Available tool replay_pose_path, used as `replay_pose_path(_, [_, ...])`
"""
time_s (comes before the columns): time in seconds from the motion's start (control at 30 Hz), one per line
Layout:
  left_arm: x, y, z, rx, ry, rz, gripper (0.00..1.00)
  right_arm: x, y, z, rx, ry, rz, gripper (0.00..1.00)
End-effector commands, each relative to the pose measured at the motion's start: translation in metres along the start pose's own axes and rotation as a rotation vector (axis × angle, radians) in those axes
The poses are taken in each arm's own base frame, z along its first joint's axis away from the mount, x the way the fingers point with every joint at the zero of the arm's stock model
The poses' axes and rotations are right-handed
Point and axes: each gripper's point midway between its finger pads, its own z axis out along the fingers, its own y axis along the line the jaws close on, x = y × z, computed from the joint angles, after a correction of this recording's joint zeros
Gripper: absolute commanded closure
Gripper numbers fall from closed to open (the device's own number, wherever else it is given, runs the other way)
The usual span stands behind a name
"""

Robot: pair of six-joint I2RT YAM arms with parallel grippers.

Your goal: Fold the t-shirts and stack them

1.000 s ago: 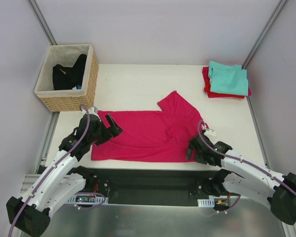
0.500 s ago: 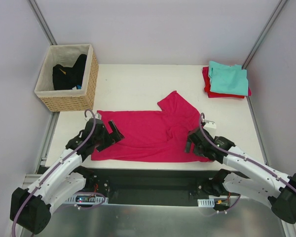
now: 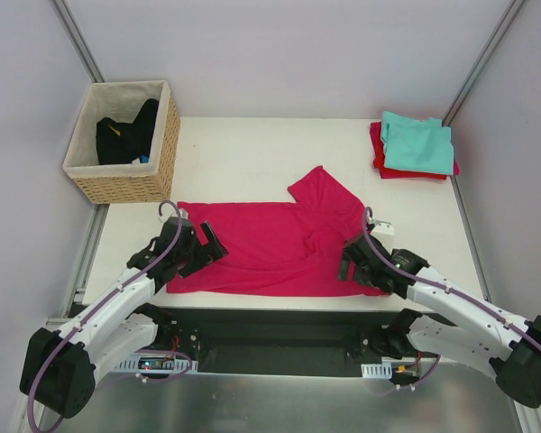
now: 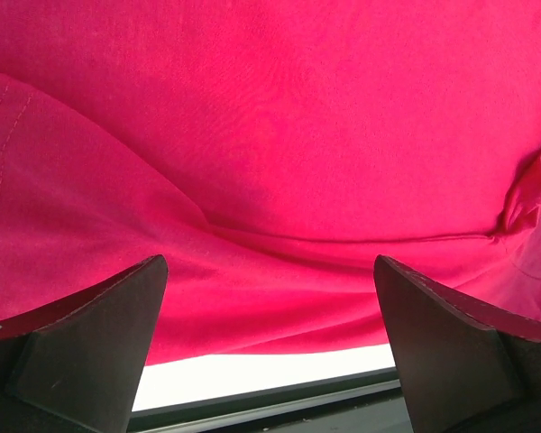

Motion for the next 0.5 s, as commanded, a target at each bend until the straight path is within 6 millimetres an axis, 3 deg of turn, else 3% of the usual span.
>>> replay_pose_path(0.0, [-0.006, 0.008, 0.003, -0.017, -0.046, -0.017, 0.01, -0.009, -0.004, -0.009, 0.004, -0.034, 0.000, 0.00])
replay_pose_path(0.17, [0.001, 0.023, 0.004, -0.051, -0.057, -0.041, 0.01, -0.009, -0.006, -0.011, 0.006, -0.039, 0.005, 0.00])
replay_pose_path(0.47, [0.032, 0.053, 0.004, -0.165, 0.043, -0.114, 0.01, -0.008, -0.008, -0.014, 0.009, -0.032, 0.009, 0.00])
